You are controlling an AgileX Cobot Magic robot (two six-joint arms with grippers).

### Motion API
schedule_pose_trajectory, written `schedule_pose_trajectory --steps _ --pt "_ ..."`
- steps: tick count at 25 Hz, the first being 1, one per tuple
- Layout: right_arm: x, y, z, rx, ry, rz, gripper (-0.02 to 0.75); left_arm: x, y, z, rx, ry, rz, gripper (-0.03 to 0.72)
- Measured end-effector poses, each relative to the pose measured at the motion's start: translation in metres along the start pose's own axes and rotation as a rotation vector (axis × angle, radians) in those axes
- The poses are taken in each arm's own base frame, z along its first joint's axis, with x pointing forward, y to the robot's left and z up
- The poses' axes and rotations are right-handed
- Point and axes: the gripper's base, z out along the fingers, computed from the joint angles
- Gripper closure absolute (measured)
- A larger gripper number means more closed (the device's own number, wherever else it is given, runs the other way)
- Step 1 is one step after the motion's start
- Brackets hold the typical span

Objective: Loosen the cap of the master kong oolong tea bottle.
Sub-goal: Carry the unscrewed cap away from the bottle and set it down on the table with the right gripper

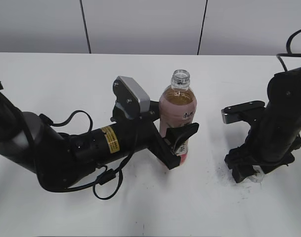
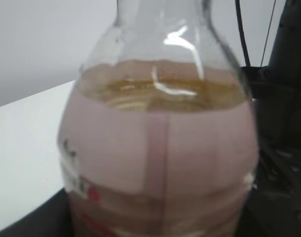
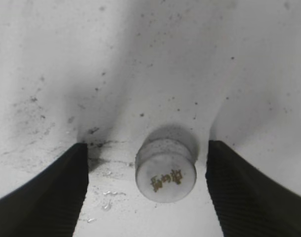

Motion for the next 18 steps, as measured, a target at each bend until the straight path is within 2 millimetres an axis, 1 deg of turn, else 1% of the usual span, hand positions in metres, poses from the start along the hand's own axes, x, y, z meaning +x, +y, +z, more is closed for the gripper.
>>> schedule_pose_trajectory --steps 3,5,9,12,14,18 --pt "0.0 0.0 -0.001 0.0 -0.004 -0.01 0.172 0.0 0.0 0.0 0.001 -0.005 0.0 0.196" --pt "0.0 0.0 -0.005 0.001 -0.018 -0.012 0.171 0.001 -0.001 -0.001 0.001 -0.002 -0.002 0.172" --pt "-0.001 0.0 -0.013 0.001 -0.044 -0.013 0.171 0.007 -0.004 -0.008 -0.002 0.028 -0.018 0.162" --pt "-0.001 0.0 -0.015 -0.003 -0.049 -0.008 0.171 0.013 -0.005 -0.017 -0.023 0.057 -0.041 0.162" --pt "-0.001 0.001 -0.015 -0.007 -0.049 -0.002 0.171 0.012 -0.007 -0.023 -0.037 0.067 -0.049 0.16" --pt "0.0 0.001 -0.015 -0.011 -0.039 0.002 0.171 0.0 -0.008 -0.037 -0.085 0.05 -0.065 0.158"
